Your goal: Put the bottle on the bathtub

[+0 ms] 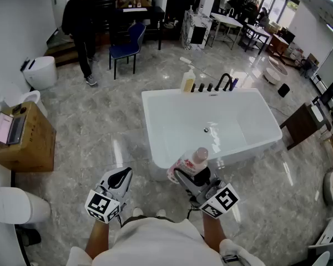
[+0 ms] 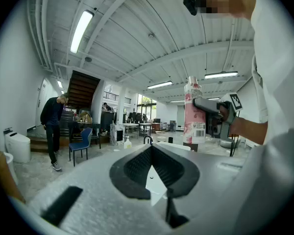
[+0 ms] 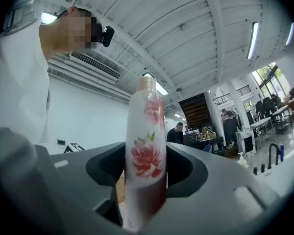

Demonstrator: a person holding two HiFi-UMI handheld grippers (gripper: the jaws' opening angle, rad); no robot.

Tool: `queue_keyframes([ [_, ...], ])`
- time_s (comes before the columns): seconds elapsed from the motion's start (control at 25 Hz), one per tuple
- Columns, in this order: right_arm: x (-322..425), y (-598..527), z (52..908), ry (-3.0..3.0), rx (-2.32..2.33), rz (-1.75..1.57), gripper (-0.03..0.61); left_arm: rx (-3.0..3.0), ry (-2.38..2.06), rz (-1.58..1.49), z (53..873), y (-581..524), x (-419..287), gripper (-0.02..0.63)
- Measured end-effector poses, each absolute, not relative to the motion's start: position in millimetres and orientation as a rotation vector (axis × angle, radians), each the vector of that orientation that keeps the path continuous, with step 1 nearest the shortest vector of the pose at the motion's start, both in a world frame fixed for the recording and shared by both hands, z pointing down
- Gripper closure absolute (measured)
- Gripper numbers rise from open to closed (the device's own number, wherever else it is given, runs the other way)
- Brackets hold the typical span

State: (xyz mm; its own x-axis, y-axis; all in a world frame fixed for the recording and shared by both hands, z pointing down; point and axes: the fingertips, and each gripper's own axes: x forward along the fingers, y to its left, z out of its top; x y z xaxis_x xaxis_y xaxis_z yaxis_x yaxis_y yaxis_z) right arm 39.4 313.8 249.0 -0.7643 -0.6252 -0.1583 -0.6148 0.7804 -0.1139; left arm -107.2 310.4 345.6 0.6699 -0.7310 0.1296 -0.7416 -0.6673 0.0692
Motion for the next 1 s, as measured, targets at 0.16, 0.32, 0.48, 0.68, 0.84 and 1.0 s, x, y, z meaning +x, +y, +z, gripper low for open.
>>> queue_keyframes([
  [0.16,38,314,249,2.79,-0.962,-0.079,0.336,2.764,-1.225,0.136,346,311,-105,0.612],
  [0.32,35,312,248,2.793,-0.964,-0.081,0.336,2.762,-1.224,0.135,347,310,-108,0.612],
  [0.48,39,313,249,2.798,-0.959,-0.063,0.336,2.763,-1.229,0.134,347,309,-104,0.612],
  [0.68,29,317,249,2.838,-0.906,-0.009,0.334,2.759,-1.238,0.138,347,305,-107,0.612],
  [0.84,26,314,251,2.843,-0.922,-0.02,0.334,2.759,-1.247,0.136,345,302,-111,0.612],
  [1.0,28,310,254,2.838,-0.945,-0.028,0.334,2.75,-1.251,0.14,349,302,-114,0.612],
])
